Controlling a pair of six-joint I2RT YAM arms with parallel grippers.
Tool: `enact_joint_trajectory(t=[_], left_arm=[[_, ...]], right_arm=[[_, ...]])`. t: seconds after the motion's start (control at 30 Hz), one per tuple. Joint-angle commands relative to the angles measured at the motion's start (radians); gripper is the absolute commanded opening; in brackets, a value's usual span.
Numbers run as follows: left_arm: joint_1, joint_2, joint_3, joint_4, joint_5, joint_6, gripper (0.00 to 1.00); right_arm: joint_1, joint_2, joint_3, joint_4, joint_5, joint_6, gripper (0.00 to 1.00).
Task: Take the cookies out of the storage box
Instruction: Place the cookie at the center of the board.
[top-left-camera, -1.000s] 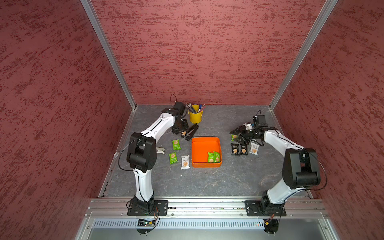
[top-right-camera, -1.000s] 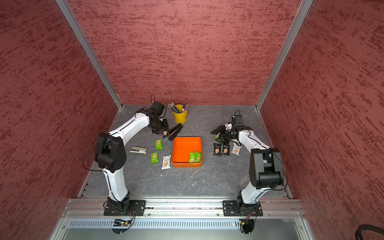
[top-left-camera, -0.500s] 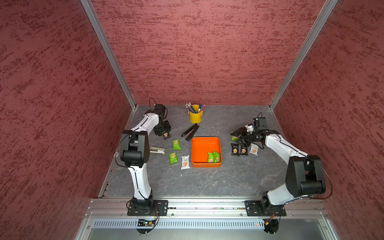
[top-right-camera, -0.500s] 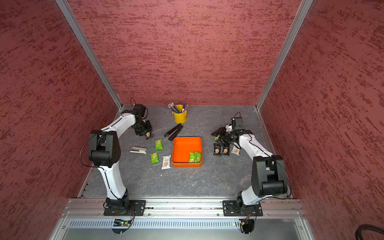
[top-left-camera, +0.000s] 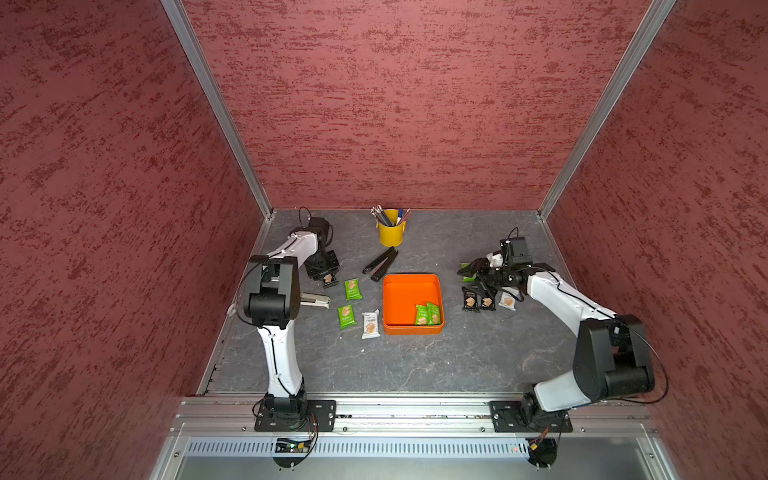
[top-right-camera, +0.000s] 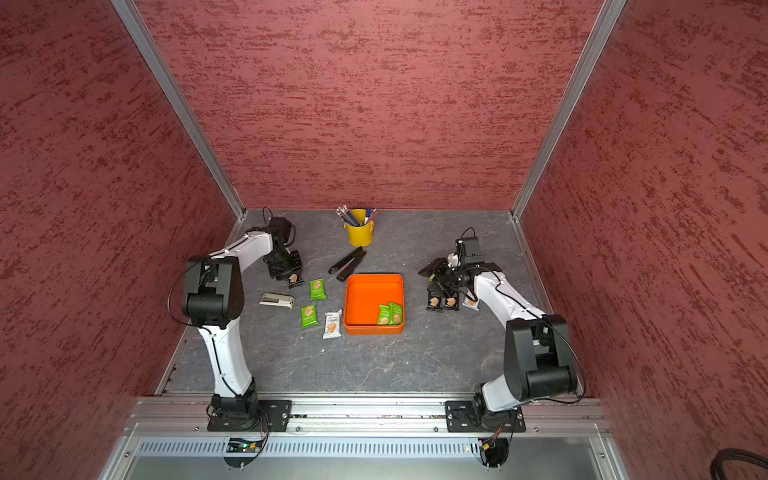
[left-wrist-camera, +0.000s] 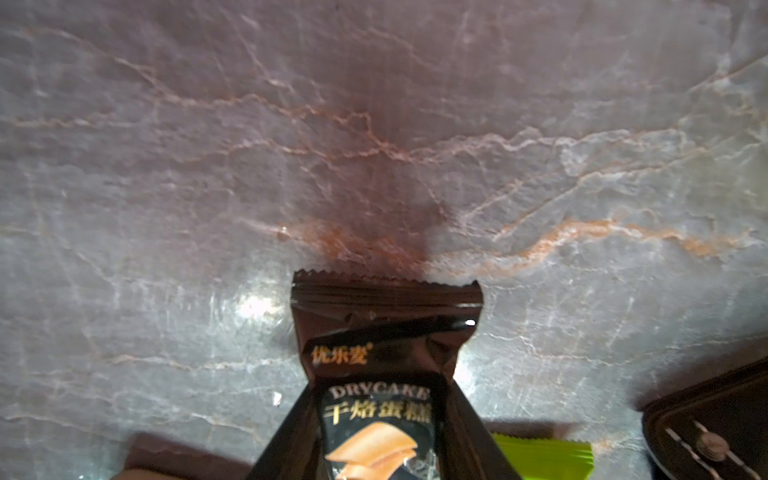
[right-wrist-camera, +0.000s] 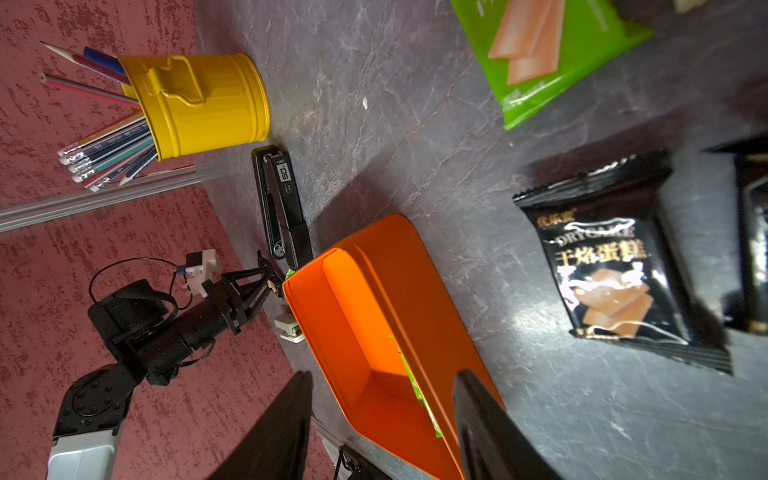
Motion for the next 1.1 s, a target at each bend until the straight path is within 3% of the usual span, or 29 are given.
enact_joint_trajectory(t=[0.0,0.13,0.37,0.63,0.83,1.07], left_arm=[[0.007,0.009,0.001,0.009,-0.004,0.022,0.51],[0.006,-0.018,-0.004,0.003,-0.006,0.017,0.64],[-0.054,-0.135,-0.032,-0.018,0.0,-0.012,0.67],[-0.263,-0.266,-0.01,-0.088,-0.002,-0.067,0.68],[-0.422,-0.317,-0.005,-0.123,0.059,-0.154,0.68],[-0.566,-0.329,-0.07,0.011,0.194,-0.267,0.64]], right_arm=[[0.012,-0.03,-0.014,0.008,0.034,0.012,0.58],[0.014,-0.03,-0.015,0.003,0.037,0.008,0.58],[0.014,0.001,0.017,-0.021,0.022,-0.033,0.59],[0.012,0.072,0.093,-0.066,-0.024,-0.11,0.59],[0.009,0.115,0.128,-0.104,-0.047,-0.178,0.59],[-0.014,0.141,0.135,-0.115,-0.101,-0.229,0.58]])
